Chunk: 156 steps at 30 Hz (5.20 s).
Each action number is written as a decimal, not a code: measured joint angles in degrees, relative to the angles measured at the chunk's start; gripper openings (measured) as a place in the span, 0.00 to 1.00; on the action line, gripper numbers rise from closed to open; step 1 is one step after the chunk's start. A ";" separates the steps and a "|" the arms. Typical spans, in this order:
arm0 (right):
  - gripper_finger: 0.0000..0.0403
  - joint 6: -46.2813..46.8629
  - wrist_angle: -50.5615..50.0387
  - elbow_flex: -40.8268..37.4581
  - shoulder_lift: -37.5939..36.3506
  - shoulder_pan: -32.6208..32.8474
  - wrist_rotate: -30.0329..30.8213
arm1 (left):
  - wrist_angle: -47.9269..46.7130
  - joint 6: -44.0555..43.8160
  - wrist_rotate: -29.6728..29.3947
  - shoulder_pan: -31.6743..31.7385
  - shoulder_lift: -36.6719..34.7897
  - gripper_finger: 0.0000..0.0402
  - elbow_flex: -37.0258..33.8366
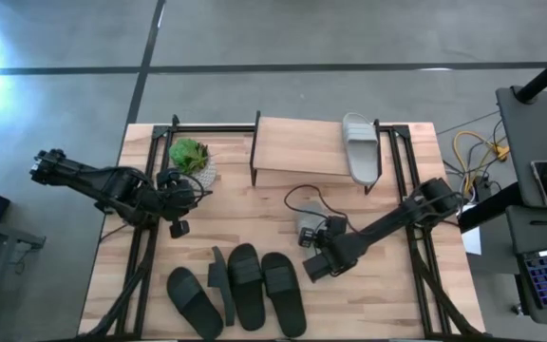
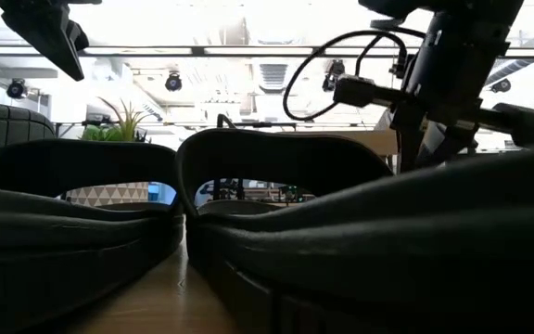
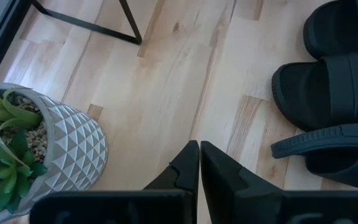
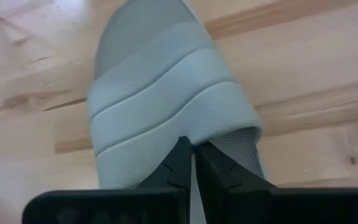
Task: Pick and place slides into the shelf
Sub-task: Put the gray slipper on the shelf
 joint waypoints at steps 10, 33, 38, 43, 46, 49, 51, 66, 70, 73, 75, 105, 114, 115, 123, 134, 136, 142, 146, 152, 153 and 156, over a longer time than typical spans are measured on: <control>0.02 -0.84 -0.77 1.02 -1.04 0.52 1.04 | 0.04 -0.02 0.00 0.00 0.00 0.00 0.00; 0.02 -3.04 -2.88 3.25 -1.08 3.75 1.15 | 0.23 -0.02 -0.07 0.01 0.00 0.00 -0.02; 0.02 -1.95 -2.99 3.47 -1.10 4.90 1.04 | 0.22 -0.03 -0.09 0.00 0.00 0.00 -0.02; 0.02 -1.99 -4.82 5.14 -1.10 5.96 0.82 | 0.34 -0.04 -0.26 0.01 0.00 0.00 -0.02; 0.02 -2.00 -7.49 6.69 -1.10 6.38 0.80 | 0.41 -0.09 -0.26 0.00 0.00 0.00 -0.02; 0.02 -2.00 -10.50 8.47 -1.10 6.56 1.16 | 0.94 -0.11 -0.26 0.00 0.00 0.00 -0.02; 0.02 -2.00 -12.55 9.81 -1.10 6.56 1.89 | 1.05 -0.11 -0.26 0.02 0.00 0.00 -0.02; 0.02 -2.02 -16.06 11.97 -1.12 6.51 4.10 | 1.45 -0.07 -0.68 0.01 0.00 0.00 -0.09; 0.02 -2.08 -13.32 9.61 -1.12 6.54 4.04 | 1.46 -0.09 -0.68 0.02 0.00 0.00 -0.09; 0.02 -3.32 -6.52 6.58 -1.12 6.54 3.64 | 1.46 -0.11 -0.53 0.00 0.00 0.00 -0.09; 0.02 -3.52 -1.37 3.87 -1.12 6.54 2.88 | 1.46 -0.13 -0.29 0.00 0.00 0.00 -0.09; 0.57 -39.75 1.88 2.01 -1.04 5.33 -2.03 | 1.49 -1.60 -0.03 0.00 -0.02 0.00 -0.09; 0.55 -53.35 2.19 5.08 -0.86 2.17 -1.99 | 1.47 -3.13 -0.02 0.02 -0.02 0.00 -0.09; 0.55 -56.20 2.21 5.08 -0.84 1.75 -2.03 | 1.46 -3.13 -0.02 0.02 -0.02 0.00 -0.09; 0.55 -71.62 2.40 5.08 -0.82 -1.51 -6.33 | 1.47 -4.59 0.24 0.00 -0.02 0.00 0.00; 0.55 -46.10 1.94 5.91 -3.38 0.08 -11.11 | 1.42 -4.81 3.19 0.02 -0.02 0.00 0.24; 0.55 -30.66 1.97 5.91 -4.22 1.37 -6.52 | 1.44 -4.81 3.19 0.02 -0.02 0.00 0.25; 0.55 0.61 2.85 5.89 -4.64 5.95 3.04 | 1.44 -4.59 3.13 0.01 -0.02 0.00 0.00; 0.55 0.89 5.18 5.81 -2.26 5.89 2.16 | 1.44 -3.88 2.98 0.02 -0.01 0.00 -0.02; 0.55 0.56 4.39 5.78 -1.12 5.51 0.96 | 1.42 -2.91 3.02 0.00 -0.02 0.00 -0.02; 0.55 0.55 4.35 5.85 -1.12 5.56 0.19 | 1.38 -2.93 3.17 0.02 -0.02 0.00 -0.02; 0.55 0.47 3.31 6.54 -1.26 6.44 -1.99 | 1.38 -2.93 3.84 0.01 -0.04 0.00 -0.02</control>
